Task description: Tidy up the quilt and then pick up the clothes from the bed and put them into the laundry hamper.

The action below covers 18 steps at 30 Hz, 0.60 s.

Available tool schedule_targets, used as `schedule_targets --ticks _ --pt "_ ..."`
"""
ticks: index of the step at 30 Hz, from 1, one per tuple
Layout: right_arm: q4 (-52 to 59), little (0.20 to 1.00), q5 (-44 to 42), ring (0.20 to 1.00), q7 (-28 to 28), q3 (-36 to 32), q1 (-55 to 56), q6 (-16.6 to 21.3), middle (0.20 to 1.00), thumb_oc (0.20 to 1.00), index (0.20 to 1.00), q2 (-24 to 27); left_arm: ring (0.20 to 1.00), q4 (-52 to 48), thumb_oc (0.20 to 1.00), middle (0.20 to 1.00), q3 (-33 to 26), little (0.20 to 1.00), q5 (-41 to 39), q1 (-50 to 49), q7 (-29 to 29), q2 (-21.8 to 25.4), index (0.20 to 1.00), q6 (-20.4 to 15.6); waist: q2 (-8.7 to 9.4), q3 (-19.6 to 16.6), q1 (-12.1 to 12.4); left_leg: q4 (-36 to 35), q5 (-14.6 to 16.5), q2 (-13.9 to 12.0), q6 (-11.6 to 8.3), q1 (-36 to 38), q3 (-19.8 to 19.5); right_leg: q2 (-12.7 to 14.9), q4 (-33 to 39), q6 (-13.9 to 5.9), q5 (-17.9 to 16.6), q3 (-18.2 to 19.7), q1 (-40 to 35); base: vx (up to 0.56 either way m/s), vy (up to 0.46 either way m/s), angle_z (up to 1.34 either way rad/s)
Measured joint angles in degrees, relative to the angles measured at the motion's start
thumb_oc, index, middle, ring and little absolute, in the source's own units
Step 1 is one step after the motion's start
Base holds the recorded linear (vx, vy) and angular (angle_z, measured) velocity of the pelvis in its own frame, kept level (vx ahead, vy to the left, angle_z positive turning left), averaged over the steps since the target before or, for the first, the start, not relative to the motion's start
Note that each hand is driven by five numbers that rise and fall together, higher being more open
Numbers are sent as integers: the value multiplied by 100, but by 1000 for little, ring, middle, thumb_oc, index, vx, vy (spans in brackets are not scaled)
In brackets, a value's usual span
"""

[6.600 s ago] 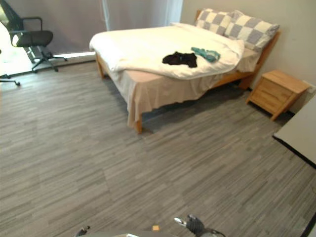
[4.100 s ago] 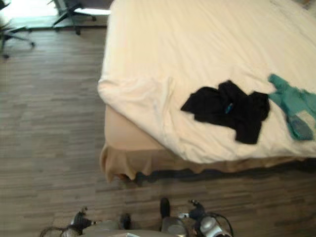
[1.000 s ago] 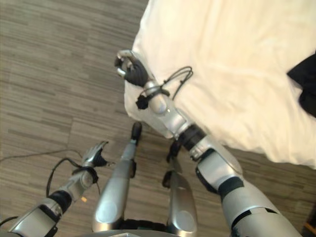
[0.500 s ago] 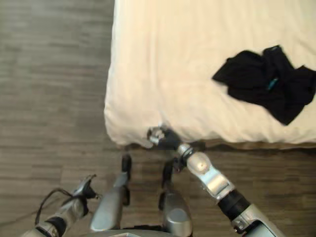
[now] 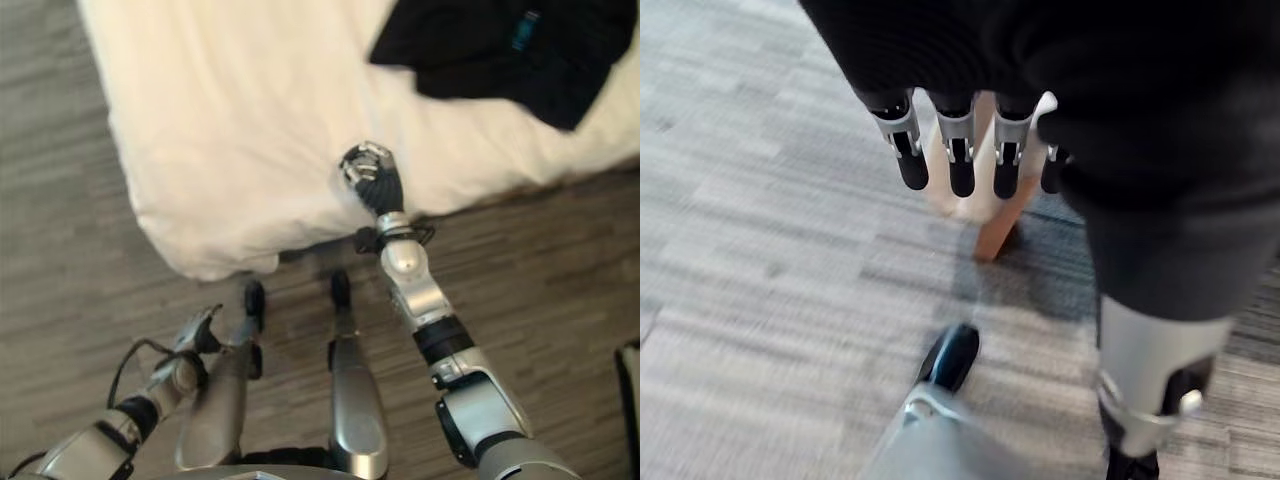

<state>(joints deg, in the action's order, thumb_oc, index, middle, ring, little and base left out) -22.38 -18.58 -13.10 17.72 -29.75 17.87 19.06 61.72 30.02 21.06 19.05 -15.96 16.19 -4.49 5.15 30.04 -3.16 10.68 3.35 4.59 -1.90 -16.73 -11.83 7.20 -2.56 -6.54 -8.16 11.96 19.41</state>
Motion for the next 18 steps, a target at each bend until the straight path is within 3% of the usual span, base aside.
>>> schedule_targets --ticks 2,3,4,5,6,7,8,9,10,11,13,15,16,18 --pt "-331 200 -40 200 71 -247 1179 -192 200 200 200 155 1000 202 1000 1000 -22 1000 -71 11 4 -269 1000 -2 -14 -205 -170 279 305 205 175 246 -141 176 208 -136 -10 -63 -401 65 296 -68" --pt "-483 200 -25 200 133 -356 1648 -286 200 200 200 203 1000 290 1000 1000 -44 1000 -69 12 45 -331 1000 -2 26 -370 -210 330 337 316 260 284 -52 242 265 -167 -28 -80 -406 21 320 -33" --pt "-681 200 -7 200 199 -487 1947 -423 200 200 200 208 1000 366 1000 1000 -108 1000 -69 -41 67 -387 1000 -11 85 -418 -141 231 286 255 326 402 55 274 274 -236 -69 -101 -473 -95 112 -84" --pt "-1026 200 -8 200 206 -583 2389 -673 200 200 200 109 1000 576 1000 1000 -213 1000 -71 -196 74 -430 1000 19 255 -595 -182 31 253 302 379 688 368 280 315 -229 -298 -311 -468 -177 133 -107" --pt "-1069 200 -5 200 219 -721 2510 -676 200 200 200 119 1000 678 1000 1000 -221 1000 -68 -285 112 -484 1000 25 242 -683 -190 10 254 229 378 702 501 324 406 -203 -417 -429 -483 -158 41 -110" --pt "-1091 564 -6 564 220 -784 2705 -668 564 564 564 46 1000 715 1000 1000 -203 1000 -67 -344 153 -479 1000 69 236 -807 -312 32 264 269 400 692 573 332 533 -127 -601 -569 -484 -268 47 -99" --pt "-1394 1000 -17 1000 286 -869 2683 -671 1000 1000 1000 -39 1000 767 1000 1000 -206 1000 -66 -398 219 -448 1000 83 198 -901 -341 29 281 147 441 709 892 223 710 146 -1038 -965 -460 -183 26 -111" --pt "-1760 1000 29 1000 369 -735 2667 -661 1000 1000 1000 -70 1000 747 1000 1000 -249 1000 -60 -441 263 -418 1000 114 109 -938 -342 -30 301 -30 633 804 1207 124 639 352 -851 -1429 -467 -220 1 -166" --pt "-2250 1000 79 1000 459 -568 2506 -822 1000 1000 1000 -152 1000 719 1000 1000 -347 1000 -58 -575 304 -421 1000 118 20 -978 -194 -269 248 -178 655 1108 1489 37 79 742 -178 -2110 -412 -92 -64 -166" --pt "-2522 1000 213 1000 556 -418 2651 -895 1000 1000 1000 -115 1000 704 1000 1000 -352 1000 -58 -730 344 -494 1000 120 -250 -1187 -140 -460 241 -325 642 1299 1641 -31 -96 530 98 -2159 -578 -118 -83 -148" --pt "-3135 1000 375 1000 664 -252 2686 -943 1000 1000 1000 -195 1000 568 1000 1000 -334 1000 -74 -920 415 -550 1000 130 -551 -1387 -93 -694 200 -585 633 1612 2093 2 -526 282 462 -2310 -905 -110 -133 -115" --pt "-3507 1000 511 1000 727 -191 2649 -995 1000 1000 1000 -298 1000 565 1000 1000 -275 1000 -77 -1074 463 -506 1000 128 -606 -1529 36 -815 188 -648 610 1757 2273 85 -585 271 555 -2456 -1072 -137 -244 -108" --pt "-4062 1000 746 1000 805 -142 2569 -1059 1000 1000 1000 -431 1000 561 1000 1000 -131 1000 -82 -1186 494 -463 1000 132 -610 -1679 111 -872 146 -757 539 1818 2633 302 -553 248 707 -2772 -1285 -165 -333 -103" --pt "-4277 1000 877 1000 825 -143 2542 -1173 1000 1000 1000 -488 1000 549 1000 1000 -110 1000 -81 -1204 567 -494 1000 129 -593 -1763 209 -863 112 -865 495 1782 2726 488 -460 192 746 -2943 -1423 -144 -357 -82"
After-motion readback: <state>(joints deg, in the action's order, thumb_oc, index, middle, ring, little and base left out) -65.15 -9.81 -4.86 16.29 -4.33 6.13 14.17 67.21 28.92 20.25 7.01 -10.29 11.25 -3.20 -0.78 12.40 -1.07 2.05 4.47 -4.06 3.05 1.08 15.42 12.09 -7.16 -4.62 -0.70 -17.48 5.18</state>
